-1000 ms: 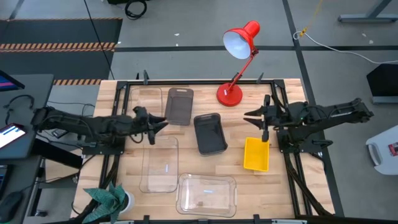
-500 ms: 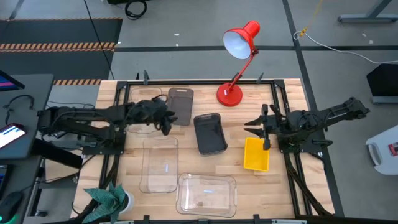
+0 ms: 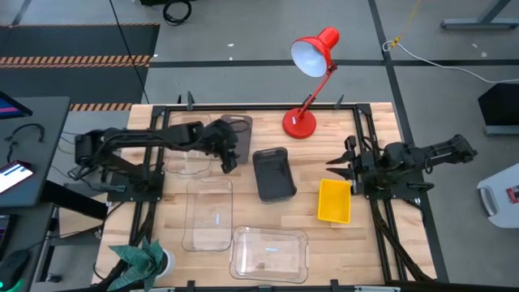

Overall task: Stack baskets by color
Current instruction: Stack the top black bin on the bottom black bin

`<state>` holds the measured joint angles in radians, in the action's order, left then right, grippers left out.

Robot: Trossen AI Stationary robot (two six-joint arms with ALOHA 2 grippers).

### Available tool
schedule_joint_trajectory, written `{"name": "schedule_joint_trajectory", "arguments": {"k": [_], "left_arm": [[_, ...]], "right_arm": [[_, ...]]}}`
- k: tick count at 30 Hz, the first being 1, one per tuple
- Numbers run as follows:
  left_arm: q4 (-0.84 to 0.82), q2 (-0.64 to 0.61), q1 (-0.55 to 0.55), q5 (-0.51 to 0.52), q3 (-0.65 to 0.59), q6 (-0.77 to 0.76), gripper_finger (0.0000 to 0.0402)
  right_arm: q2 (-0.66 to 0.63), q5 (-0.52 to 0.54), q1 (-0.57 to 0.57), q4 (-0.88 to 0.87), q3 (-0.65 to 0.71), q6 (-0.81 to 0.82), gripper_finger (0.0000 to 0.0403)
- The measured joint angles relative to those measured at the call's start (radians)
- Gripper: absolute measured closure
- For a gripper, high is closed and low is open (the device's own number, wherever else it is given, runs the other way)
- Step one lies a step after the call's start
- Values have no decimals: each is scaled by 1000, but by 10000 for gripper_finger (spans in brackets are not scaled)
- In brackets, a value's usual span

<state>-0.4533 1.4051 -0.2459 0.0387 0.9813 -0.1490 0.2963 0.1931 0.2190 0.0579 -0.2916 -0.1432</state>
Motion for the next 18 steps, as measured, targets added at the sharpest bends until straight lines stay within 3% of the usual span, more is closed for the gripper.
{"name": "schedule_joint_trajectory", "arguments": {"k": [6,12,18], "left_arm": [[-92,99,0,-3,69,91,187],[-125,146,0,-1,89,185,201],[-130,160,0,20,89,222,210]], "right_arm": [[-23,-90,-110,119,75,-13,353],[-35,-192,-243,88,80,-12,395],[-81,-250,-343,114,154,37,391]]}}
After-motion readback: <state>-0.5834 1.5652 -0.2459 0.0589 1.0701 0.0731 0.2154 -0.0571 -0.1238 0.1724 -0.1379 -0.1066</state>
